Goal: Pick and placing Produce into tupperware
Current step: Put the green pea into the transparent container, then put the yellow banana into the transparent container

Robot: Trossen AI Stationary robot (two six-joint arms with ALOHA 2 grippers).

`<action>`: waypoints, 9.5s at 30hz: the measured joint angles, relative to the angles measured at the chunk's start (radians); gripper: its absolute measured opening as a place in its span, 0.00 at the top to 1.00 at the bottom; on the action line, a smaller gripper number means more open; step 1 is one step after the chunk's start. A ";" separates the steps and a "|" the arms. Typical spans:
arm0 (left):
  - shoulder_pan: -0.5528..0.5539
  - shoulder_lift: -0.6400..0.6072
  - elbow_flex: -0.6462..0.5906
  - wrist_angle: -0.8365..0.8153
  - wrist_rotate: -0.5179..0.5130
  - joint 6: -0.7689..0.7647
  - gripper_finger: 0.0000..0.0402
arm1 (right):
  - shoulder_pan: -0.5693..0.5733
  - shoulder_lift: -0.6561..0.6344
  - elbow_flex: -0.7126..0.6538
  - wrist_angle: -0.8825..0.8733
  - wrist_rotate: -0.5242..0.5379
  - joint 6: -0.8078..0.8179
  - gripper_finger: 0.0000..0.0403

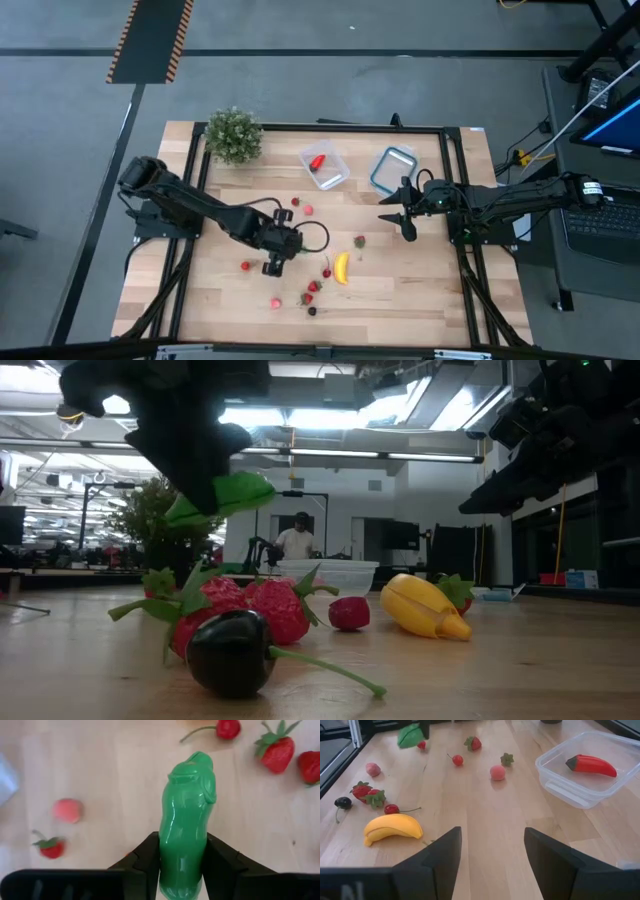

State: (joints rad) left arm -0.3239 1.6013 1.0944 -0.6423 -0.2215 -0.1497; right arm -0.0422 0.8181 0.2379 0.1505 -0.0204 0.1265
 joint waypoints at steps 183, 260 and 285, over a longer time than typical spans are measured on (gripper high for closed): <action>0.852 0.440 0.385 0.074 0.433 0.109 0.61 | -0.002 0.000 -0.001 0.044 0.002 -0.078 0.46; 0.230 -0.053 -0.100 0.667 0.243 0.125 0.60 | 0.087 0.000 0.000 0.065 -0.067 0.013 0.46; 0.046 -0.374 -0.773 1.332 -0.095 0.020 0.61 | 0.162 0.512 0.479 -0.255 -0.050 -0.289 0.46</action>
State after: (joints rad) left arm -0.2776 1.2277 0.3209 0.6899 -0.3170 -0.1295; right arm 0.1197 1.3297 0.7168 -0.1050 -0.0704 -0.1626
